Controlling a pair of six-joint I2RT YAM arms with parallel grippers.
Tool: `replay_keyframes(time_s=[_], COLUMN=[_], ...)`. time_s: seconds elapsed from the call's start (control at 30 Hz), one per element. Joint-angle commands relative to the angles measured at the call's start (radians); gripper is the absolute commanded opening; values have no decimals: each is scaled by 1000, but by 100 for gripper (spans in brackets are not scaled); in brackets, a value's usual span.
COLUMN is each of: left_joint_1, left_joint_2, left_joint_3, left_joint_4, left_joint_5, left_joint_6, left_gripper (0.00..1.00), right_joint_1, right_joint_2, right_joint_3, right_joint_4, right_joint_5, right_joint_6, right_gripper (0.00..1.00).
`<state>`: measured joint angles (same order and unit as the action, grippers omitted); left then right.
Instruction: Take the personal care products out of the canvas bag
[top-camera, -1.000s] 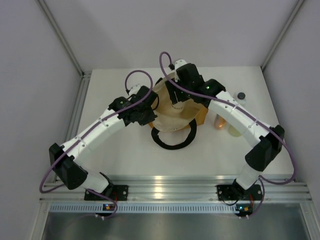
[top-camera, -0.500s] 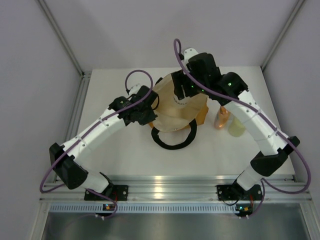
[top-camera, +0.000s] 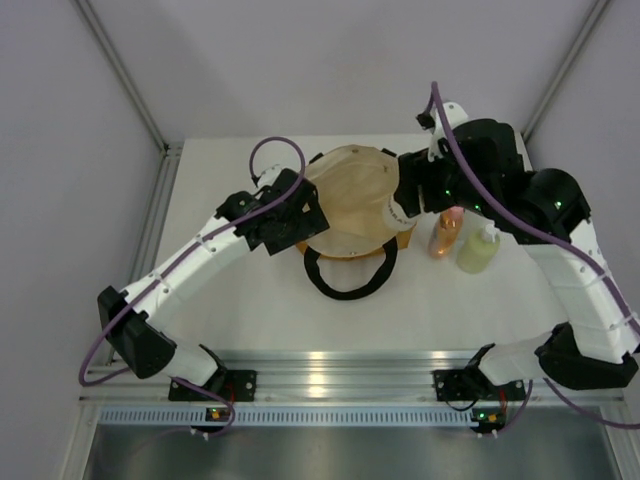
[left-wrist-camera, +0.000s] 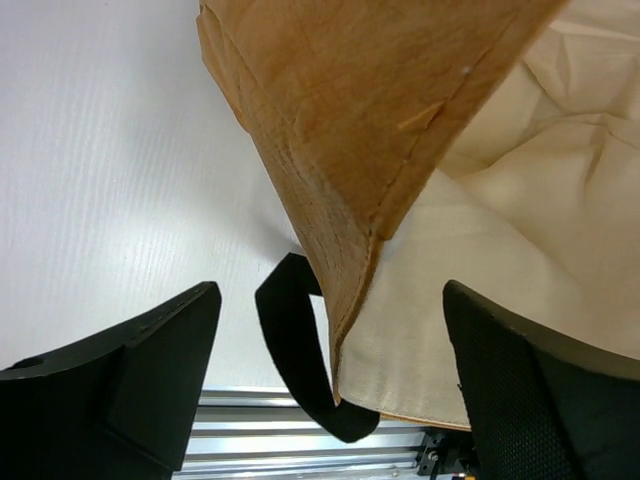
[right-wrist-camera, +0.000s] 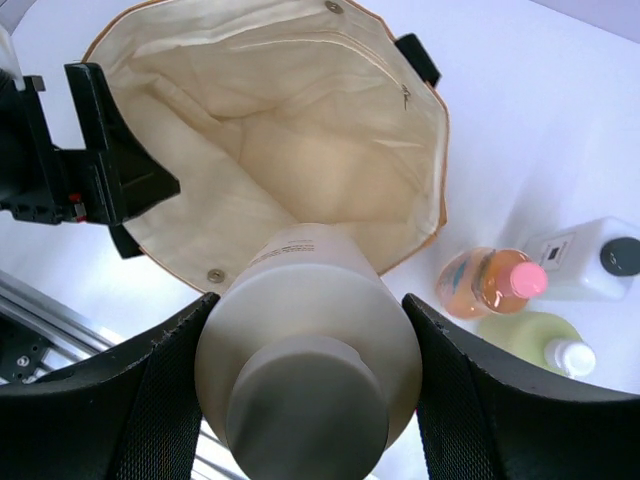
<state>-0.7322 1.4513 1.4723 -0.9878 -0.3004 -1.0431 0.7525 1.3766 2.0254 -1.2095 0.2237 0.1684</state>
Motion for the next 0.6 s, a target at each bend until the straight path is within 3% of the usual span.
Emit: replay_keyframes(time_s=[0.0,0.33,0.57], left_joint_1=[-3,-4,-3], left_joint_2=[-20,-83,-137], left_joint_3=[54,189,276], left_joint_4=[14,12,11], left_joint_5=[-16,-123,-262], left_joint_6=[17,156,317], left_gripper=[98,98,98], right_joint_1=[11,8,7], right_joint_2=[-97,-275,-384], right_joint_3=[33,-250,-519], right_joint_4=[28,36,145], right_joint_5=[68,247,344], right_joint_6=[31,75,120], right_gripper=[0,0,0])
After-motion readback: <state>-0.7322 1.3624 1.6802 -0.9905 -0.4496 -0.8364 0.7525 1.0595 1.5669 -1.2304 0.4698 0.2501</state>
